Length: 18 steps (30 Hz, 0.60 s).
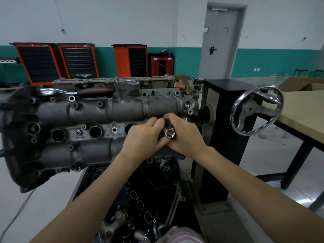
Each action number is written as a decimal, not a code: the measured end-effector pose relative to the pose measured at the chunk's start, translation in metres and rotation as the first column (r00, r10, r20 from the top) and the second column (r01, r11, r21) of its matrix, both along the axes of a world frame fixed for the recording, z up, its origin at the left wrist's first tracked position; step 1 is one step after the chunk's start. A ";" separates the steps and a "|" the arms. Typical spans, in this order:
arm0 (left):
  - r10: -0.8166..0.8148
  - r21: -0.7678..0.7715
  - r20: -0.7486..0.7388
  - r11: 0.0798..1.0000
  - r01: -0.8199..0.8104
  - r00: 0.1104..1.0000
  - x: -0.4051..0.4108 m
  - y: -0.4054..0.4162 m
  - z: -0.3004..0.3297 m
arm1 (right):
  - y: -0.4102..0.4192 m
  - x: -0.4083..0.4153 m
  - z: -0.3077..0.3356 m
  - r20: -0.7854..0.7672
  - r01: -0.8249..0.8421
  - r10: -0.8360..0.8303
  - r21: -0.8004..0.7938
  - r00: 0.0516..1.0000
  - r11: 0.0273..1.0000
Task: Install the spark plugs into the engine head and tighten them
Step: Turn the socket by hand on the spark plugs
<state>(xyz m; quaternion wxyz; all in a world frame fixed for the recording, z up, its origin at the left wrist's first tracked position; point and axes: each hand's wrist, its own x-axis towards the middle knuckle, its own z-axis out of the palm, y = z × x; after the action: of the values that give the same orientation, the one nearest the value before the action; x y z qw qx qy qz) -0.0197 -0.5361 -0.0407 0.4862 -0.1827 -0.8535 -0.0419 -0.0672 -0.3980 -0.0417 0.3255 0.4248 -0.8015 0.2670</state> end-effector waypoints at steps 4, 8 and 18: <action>-0.015 0.000 -0.043 1.000 0.015 0.999 -0.003 -0.002 -0.001 | 0.001 -0.006 0.012 -0.021 -0.094 0.096 0.081 0.995 0.992; -0.053 0.024 -0.090 0.998 0.056 0.995 -0.001 -0.002 0.000 | 0.002 -0.013 0.021 -0.121 -0.129 0.153 0.185 0.981 0.974; -0.159 0.011 -0.078 0.987 0.160 0.984 -0.002 0.002 0.016 | 0.004 -0.015 0.013 -0.076 -0.150 0.167 0.187 0.983 0.971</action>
<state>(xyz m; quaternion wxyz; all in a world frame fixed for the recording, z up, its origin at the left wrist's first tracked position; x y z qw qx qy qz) -0.0219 -0.5340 -0.0246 0.5154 -0.2478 -0.8163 -0.0808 -0.0824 -0.3944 -0.0292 0.2998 0.5270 -0.7700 0.1989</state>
